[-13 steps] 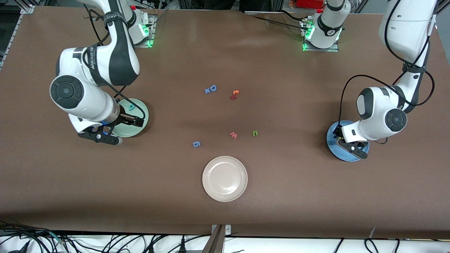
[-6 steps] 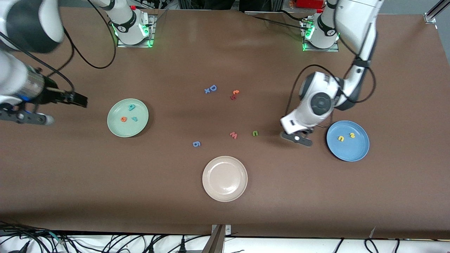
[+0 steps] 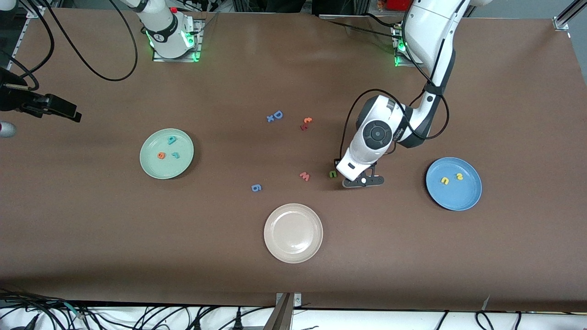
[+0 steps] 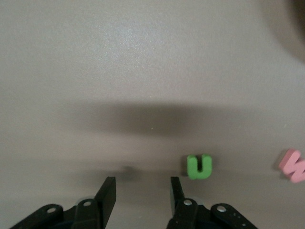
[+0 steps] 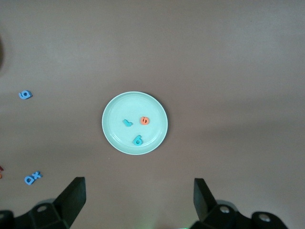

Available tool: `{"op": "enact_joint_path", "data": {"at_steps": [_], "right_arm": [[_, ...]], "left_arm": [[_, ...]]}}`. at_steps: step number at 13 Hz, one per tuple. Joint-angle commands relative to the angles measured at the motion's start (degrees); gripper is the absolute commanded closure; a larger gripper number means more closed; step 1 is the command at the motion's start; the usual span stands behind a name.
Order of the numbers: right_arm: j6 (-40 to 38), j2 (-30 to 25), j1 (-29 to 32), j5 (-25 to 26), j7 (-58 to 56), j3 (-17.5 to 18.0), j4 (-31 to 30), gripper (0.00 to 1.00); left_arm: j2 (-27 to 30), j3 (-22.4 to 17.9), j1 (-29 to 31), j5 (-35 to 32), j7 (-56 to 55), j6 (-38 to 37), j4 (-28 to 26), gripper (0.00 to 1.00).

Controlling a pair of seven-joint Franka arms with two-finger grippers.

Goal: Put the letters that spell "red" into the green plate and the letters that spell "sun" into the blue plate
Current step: 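Lower the left gripper and grasp the green u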

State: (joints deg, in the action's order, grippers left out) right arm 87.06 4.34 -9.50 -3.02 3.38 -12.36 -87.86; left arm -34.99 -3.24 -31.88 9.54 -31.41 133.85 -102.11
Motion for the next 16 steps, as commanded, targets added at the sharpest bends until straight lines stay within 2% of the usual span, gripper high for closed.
{"op": "enact_joint_path", "data": {"at_steps": [1, 2, 5, 8, 12, 16], "right_arm": [[6.69, -9.05, 7.62, 2.48, -1.36, 8.99, -10.63, 0.0], [9.85, -10.92, 9.13, 2.75, -1.36, 11.37, -13.72, 0.0], [9.54, -10.06, 8.89, 3.11, -1.71, 11.4, -12.79, 0.0], [7.87, -8.65, 8.27, 3.28, -1.71, 11.13, -10.59, 0.0], [7.34, -7.77, 8.18, 3.37, -1.44, 11.31, -10.49, 0.0], [7.07, -7.86, 8.18, 3.37, -1.62, 11.48, -10.49, 0.0]], "left_arm": [[-2.09, -0.8, -1.08, 2.23, -1.99, -0.34, 4.02, 0.47], [-2.79, -0.8, -1.6, 3.37, -3.29, 0.35, 4.29, 0.47], [-4.73, -0.8, -3.36, 4.61, -5.94, 3.17, 5.26, 0.47], [-6.14, -0.89, -4.68, 4.26, -5.86, 5.1, 5.61, 0.42], [-6.31, -0.98, -5.03, 3.64, -4.98, 5.11, 5.61, 0.42], [-6.93, -1.07, -5.12, -3.2, -4.89, 5.11, 5.52, 0.44]]}}
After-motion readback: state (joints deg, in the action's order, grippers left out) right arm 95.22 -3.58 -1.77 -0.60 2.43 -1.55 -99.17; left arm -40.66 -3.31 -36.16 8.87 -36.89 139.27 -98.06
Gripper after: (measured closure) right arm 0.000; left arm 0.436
